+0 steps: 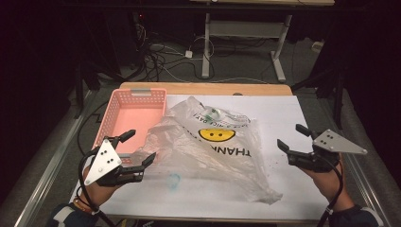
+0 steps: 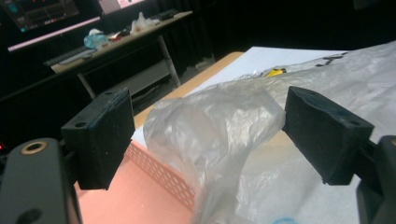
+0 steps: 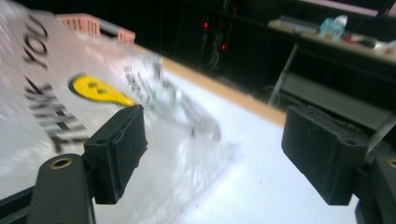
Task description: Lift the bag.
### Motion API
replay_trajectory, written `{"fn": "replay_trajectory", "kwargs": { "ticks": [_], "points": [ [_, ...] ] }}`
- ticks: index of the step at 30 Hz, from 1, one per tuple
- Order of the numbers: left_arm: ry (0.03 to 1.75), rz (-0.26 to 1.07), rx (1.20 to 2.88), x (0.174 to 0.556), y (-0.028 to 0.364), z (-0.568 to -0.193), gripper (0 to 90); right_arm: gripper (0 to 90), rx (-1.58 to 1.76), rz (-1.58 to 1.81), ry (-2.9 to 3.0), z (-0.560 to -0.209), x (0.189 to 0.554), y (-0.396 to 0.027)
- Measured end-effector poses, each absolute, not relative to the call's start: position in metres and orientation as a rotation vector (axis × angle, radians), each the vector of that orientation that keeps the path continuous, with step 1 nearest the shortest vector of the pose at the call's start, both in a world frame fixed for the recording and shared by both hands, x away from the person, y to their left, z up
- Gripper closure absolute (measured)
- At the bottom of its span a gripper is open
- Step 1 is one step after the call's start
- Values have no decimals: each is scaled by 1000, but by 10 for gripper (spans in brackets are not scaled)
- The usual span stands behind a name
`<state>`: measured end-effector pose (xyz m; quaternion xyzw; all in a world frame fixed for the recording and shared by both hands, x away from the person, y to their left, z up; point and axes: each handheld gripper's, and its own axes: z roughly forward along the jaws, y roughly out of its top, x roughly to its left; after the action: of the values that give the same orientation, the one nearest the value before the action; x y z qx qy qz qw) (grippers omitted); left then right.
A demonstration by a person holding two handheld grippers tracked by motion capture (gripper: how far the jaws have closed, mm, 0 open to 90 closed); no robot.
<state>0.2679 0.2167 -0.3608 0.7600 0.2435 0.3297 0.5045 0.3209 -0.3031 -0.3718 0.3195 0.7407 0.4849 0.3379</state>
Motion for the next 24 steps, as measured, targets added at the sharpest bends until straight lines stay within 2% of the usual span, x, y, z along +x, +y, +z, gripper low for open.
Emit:
{"fn": "replay_trajectory", "kwargs": {
  "ticks": [11,24],
  "points": [
    [640,785,1970,281,210,-403,167,210,844,1204,2023,-429,319,-301],
    [685,758,2007,291,214,-421,167,205,766,1210,2015,-429,306,-290]
  ]
}}
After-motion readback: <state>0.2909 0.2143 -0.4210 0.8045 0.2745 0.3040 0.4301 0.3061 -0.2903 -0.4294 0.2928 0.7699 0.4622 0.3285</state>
